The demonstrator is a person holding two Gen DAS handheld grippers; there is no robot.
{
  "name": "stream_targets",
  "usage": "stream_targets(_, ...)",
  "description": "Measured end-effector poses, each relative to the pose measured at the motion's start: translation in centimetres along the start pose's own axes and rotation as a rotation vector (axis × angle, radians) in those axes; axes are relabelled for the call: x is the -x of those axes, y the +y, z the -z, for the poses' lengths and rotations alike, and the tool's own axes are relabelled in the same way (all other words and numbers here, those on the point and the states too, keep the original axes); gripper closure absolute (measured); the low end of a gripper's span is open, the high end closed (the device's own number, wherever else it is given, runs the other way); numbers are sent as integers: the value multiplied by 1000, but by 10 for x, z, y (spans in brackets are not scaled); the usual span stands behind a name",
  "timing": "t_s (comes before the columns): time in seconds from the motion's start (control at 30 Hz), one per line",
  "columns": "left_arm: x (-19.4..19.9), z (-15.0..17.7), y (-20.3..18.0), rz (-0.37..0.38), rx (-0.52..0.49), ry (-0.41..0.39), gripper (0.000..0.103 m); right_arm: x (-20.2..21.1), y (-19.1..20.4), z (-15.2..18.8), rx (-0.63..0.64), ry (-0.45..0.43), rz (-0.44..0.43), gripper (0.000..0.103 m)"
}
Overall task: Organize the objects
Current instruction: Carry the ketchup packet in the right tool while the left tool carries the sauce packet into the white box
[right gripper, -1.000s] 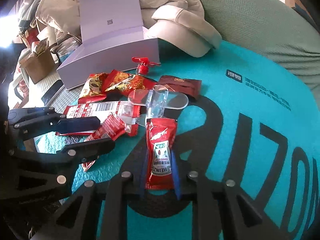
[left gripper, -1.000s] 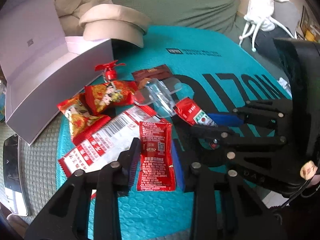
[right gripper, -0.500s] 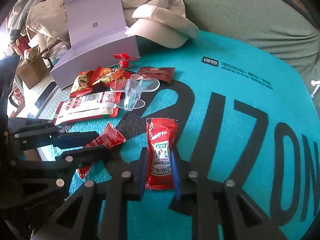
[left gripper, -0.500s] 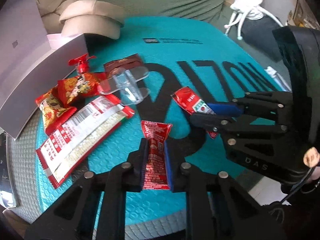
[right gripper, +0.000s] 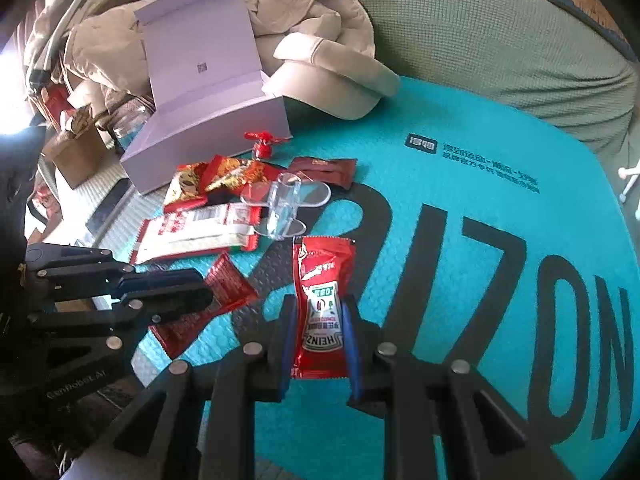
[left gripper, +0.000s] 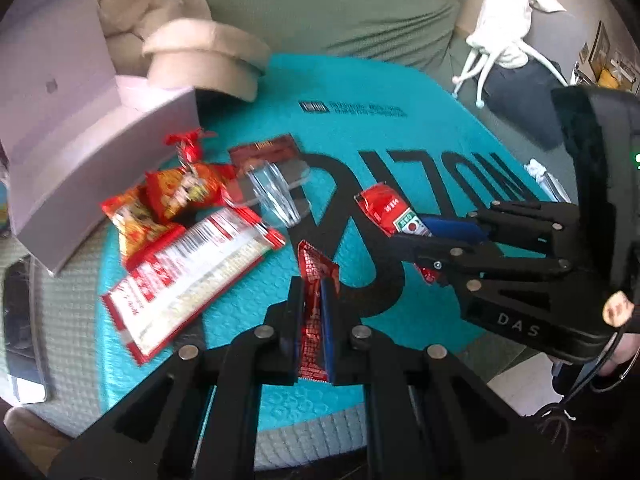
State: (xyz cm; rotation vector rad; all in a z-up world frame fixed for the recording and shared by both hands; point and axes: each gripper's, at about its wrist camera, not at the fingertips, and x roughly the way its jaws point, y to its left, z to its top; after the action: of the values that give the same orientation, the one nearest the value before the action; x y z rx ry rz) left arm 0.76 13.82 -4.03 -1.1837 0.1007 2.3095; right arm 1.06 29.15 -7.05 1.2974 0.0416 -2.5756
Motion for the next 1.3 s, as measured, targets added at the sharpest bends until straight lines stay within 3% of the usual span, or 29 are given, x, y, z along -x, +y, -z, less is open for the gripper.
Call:
stream_targets(0.57,50,-9,49,-134,80,-74,95,-6,50,-44,103,-8,-94,82)
stream_targets(0.9,77,9,84,-218,190,-92,95,-16,101,-66,226,-1,-200,82)
stream_targets(1.3,99,25,104,-293,289,-96,95,-23,136,-68,336,22,-311,82)
